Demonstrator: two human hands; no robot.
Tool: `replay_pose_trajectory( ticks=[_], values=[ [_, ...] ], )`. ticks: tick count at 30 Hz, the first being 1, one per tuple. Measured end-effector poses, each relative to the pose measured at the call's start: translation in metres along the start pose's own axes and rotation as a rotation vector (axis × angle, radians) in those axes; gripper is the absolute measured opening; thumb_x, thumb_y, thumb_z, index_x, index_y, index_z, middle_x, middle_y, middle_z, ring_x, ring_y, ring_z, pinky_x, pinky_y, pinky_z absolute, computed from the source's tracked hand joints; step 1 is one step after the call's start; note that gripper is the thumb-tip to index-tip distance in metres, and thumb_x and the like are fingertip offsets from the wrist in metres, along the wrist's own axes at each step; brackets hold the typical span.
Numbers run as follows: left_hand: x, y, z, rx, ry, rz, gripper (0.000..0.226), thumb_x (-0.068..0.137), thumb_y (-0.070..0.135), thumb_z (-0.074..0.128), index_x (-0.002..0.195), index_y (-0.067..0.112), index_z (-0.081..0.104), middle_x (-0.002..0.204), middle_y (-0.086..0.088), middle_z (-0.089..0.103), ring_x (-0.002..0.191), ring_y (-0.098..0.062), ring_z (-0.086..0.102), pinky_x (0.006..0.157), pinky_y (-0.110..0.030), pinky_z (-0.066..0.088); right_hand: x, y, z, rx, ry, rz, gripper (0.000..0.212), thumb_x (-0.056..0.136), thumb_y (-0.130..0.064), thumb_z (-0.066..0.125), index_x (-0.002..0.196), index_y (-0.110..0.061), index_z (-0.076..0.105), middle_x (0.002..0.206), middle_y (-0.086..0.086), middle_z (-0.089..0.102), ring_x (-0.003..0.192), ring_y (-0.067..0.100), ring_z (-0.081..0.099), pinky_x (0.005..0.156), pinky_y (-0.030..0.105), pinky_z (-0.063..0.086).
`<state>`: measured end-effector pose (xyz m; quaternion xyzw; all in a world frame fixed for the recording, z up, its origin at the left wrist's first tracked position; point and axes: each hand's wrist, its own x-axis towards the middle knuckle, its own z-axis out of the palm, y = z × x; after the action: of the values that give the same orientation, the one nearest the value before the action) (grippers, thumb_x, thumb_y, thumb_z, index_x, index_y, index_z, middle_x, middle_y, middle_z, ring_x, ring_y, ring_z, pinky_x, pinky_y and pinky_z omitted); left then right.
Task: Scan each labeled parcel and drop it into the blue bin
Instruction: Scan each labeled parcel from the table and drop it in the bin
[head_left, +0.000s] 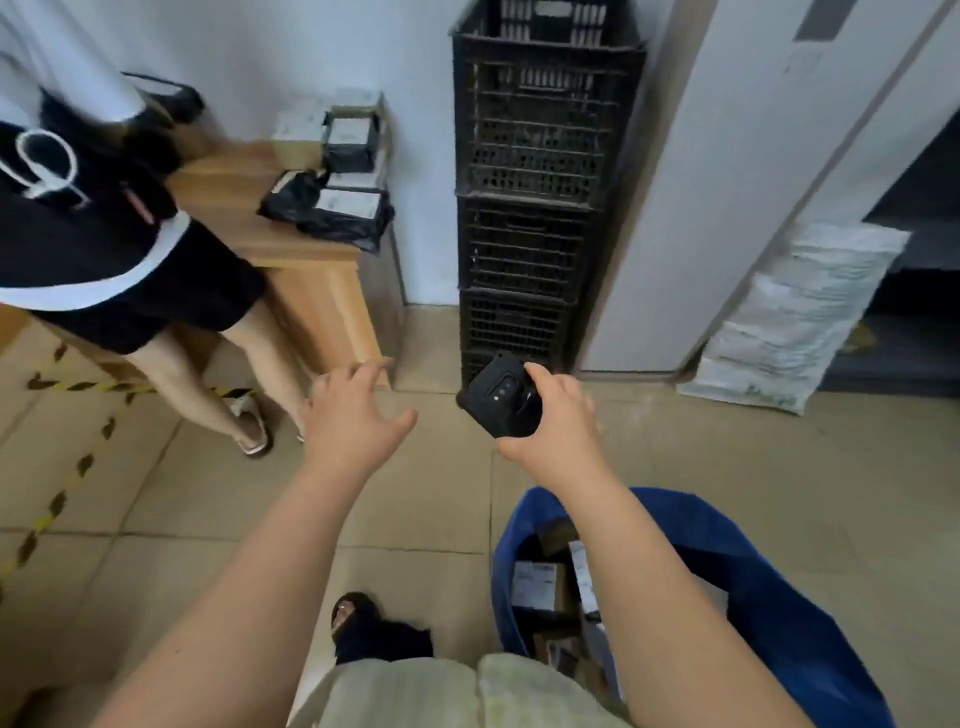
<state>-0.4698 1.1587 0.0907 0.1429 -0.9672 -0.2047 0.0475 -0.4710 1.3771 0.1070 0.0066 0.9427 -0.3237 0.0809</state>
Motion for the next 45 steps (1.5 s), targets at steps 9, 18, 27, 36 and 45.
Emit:
replay_pose_trajectory(
  ticks=[9,18,27,36,45],
  values=[
    [-0.078,-0.167,-0.126,-0.023,0.29,-0.481,0.063,0.082,0.055,0.067,0.139,0.037,0.049,0.139,-0.007,0.051,0.13,-0.035,0.041,0.103,-0.054,0.04,-0.04,-0.158,0.079,-0.074,-0.187,-0.425,0.083,0.074,-0.034,0.076,0.145,-0.036,0.033,0.135,-0.003,0.042,0.126,0.025,0.038,0.102,0.044,0.037],
    [-0.22,-0.326,-0.236,-0.011,0.533,-0.805,0.063,0.082,0.057,0.069,0.139,0.038,0.049,0.138,-0.011,0.051,0.13,-0.037,0.039,0.103,-0.055,0.041,-0.145,-0.318,0.194,-0.051,-0.374,-0.795,0.086,0.066,-0.039,0.079,0.141,-0.039,0.037,0.131,-0.001,0.044,0.126,0.029,0.04,0.103,0.051,0.04],
    [-0.324,-0.47,-0.307,0.037,0.637,-0.922,0.06,0.085,0.052,0.067,0.139,0.038,0.048,0.138,-0.007,0.049,0.131,-0.033,0.038,0.103,-0.051,0.035,-0.278,-0.459,0.33,-0.106,-0.512,-0.999,0.091,0.075,-0.04,0.079,0.15,-0.037,0.028,0.139,-0.003,0.041,0.13,0.026,0.035,0.105,0.045,0.032],
    [-0.442,-0.59,-0.342,0.079,0.656,-1.145,0.061,0.086,0.049,0.066,0.142,0.035,0.046,0.14,-0.005,0.048,0.133,-0.032,0.036,0.105,-0.05,0.035,-0.392,-0.543,0.446,-0.122,-0.695,-1.118,0.091,0.074,-0.035,0.081,0.15,-0.037,0.031,0.135,-0.002,0.042,0.129,0.025,0.037,0.103,0.044,0.031],
    [-0.467,-0.669,-0.345,0.08,0.574,-1.317,0.062,0.086,0.05,0.064,0.143,0.037,0.044,0.141,-0.001,0.047,0.134,-0.029,0.035,0.108,-0.047,0.033,-0.438,-0.611,0.533,-0.211,-0.842,-1.21,0.09,0.079,-0.034,0.077,0.154,-0.035,0.027,0.135,-0.003,0.042,0.13,0.025,0.036,0.102,0.042,0.03]
  ],
)
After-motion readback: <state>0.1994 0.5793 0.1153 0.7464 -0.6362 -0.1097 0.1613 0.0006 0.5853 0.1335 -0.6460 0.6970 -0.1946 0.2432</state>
